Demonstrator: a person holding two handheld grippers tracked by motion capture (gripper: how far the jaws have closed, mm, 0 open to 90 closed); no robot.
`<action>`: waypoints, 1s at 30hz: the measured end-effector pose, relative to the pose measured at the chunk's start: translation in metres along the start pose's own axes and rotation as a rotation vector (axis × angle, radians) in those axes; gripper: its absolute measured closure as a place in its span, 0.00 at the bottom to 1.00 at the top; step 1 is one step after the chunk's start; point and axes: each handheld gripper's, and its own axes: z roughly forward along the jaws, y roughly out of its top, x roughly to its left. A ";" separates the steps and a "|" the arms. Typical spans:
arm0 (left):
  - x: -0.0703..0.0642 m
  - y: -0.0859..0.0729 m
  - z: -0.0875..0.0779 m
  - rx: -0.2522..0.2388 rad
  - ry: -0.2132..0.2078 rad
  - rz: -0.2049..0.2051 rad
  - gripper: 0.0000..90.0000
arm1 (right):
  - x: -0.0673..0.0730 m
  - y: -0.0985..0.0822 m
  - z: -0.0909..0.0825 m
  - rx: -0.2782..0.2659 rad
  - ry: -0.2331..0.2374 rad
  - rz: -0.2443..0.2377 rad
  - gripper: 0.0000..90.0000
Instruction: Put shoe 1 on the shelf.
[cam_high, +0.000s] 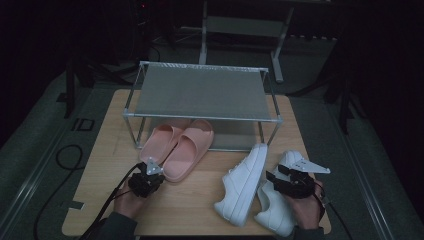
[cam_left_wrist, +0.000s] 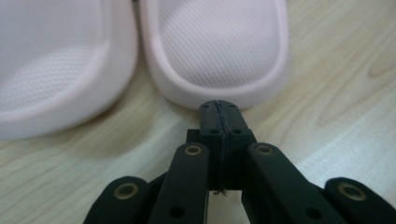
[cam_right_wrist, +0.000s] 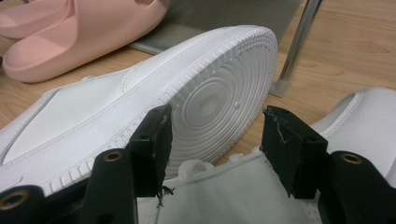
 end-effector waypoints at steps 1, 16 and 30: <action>-0.001 0.000 0.000 0.002 -0.005 0.001 0.99 | 0.000 0.000 0.000 0.000 0.000 0.000 0.47; -0.012 0.008 0.009 -0.009 -0.071 0.041 0.99 | 0.000 0.000 0.000 0.001 0.000 -0.001 0.47; -0.034 0.029 0.017 -0.023 -0.110 0.102 1.00 | 0.000 0.000 0.000 0.000 0.001 0.000 0.47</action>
